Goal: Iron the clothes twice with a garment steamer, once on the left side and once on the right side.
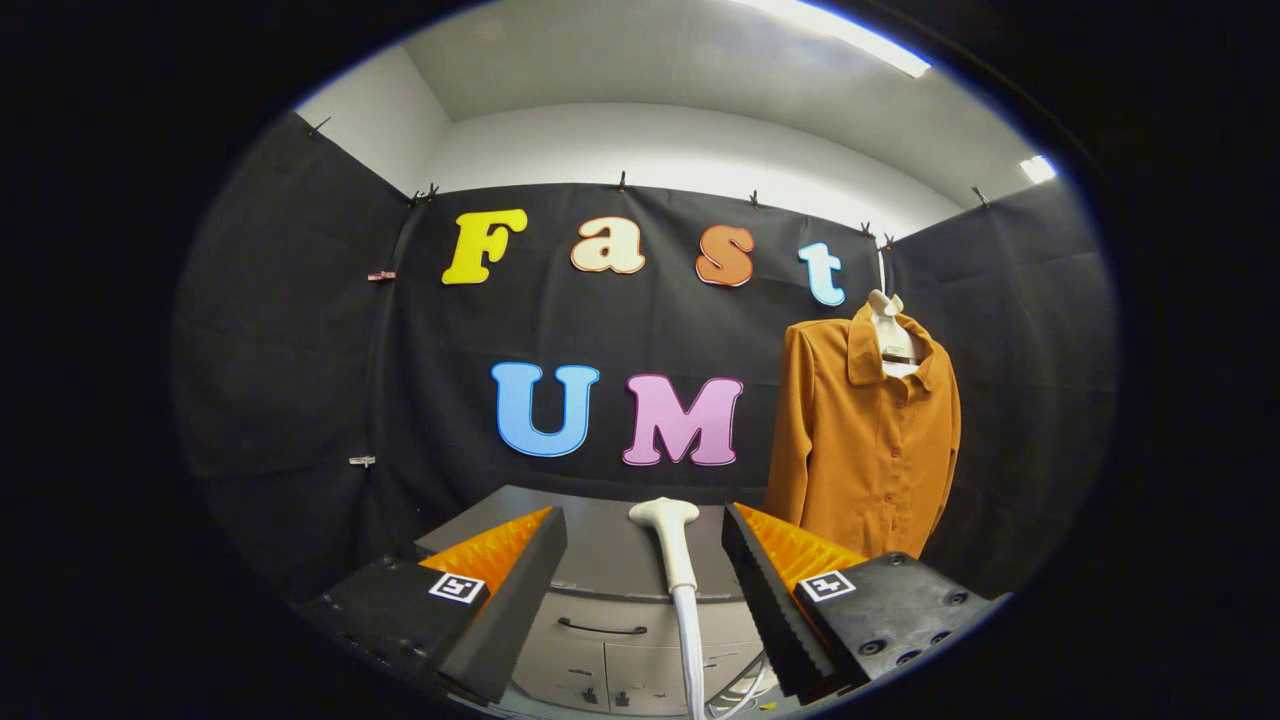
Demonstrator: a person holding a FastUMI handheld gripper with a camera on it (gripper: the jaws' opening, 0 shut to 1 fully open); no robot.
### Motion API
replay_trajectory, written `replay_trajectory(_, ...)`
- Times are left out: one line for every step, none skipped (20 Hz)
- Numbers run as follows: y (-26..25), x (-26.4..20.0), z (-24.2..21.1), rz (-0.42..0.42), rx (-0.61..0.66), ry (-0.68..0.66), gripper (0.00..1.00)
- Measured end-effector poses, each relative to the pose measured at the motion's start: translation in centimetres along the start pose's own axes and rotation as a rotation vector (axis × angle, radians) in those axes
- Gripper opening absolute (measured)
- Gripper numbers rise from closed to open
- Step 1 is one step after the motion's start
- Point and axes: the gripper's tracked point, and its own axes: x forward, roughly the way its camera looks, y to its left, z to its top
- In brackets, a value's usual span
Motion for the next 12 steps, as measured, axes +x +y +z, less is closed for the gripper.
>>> replay_trajectory(0.0, 0.6, -0.5, 0.003, -0.002, 0.009, 0.98)
replay_trajectory(-0.1, 1.3, -1.0, 0.006, -0.001, 0.018, 0.98)
replay_trajectory(-0.4, 2.9, -1.5, 0.011, 0.002, 0.027, 0.98)
replay_trajectory(-0.8, 4.5, -1.9, 0.016, 0.006, 0.039, 0.98)
replay_trajectory(-1.1, 6.0, -2.4, 0.024, 0.010, 0.054, 0.98)
replay_trajectory(-1.3, 7.4, -2.9, 0.029, 0.013, 0.068, 0.98)
replay_trajectory(-1.6, 8.9, -3.4, 0.034, 0.015, 0.082, 0.98)
replay_trajectory(-1.9, 10.4, -4.0, 0.040, 0.018, 0.101, 0.98)
replay_trajectory(-2.2, 11.9, -4.8, 0.044, 0.022, 0.128, 0.98)
replay_trajectory(-2.5, 13.3, -5.6, 0.048, 0.030, 0.157, 0.98)
replay_trajectory(-2.6, 14.7, -6.4, 0.056, 0.036, 0.184, 0.98)
replay_trajectory(-2.7, 15.9, -7.2, 0.060, 0.038, 0.212, 0.98)
